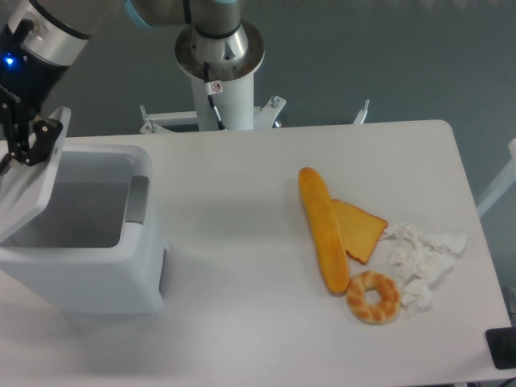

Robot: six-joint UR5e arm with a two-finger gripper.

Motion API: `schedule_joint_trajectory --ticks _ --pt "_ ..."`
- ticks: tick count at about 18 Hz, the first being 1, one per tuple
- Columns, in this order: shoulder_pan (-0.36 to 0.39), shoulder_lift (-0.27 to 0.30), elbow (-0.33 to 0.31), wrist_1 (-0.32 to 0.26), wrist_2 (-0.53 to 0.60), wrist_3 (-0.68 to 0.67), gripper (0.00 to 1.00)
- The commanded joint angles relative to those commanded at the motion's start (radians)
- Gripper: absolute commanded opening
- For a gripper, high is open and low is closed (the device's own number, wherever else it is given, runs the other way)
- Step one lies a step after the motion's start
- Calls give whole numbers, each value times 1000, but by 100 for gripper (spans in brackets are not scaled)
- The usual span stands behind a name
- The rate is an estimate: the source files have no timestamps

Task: Close the trash can
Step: 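Push the lid down over the trash can opening with the gripper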

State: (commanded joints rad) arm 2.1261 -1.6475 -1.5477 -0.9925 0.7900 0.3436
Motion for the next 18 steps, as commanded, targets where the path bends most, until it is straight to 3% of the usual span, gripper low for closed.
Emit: schedule_joint_trajectory --ticks 18 --pt "15 3 -25 -3 77 54 100"
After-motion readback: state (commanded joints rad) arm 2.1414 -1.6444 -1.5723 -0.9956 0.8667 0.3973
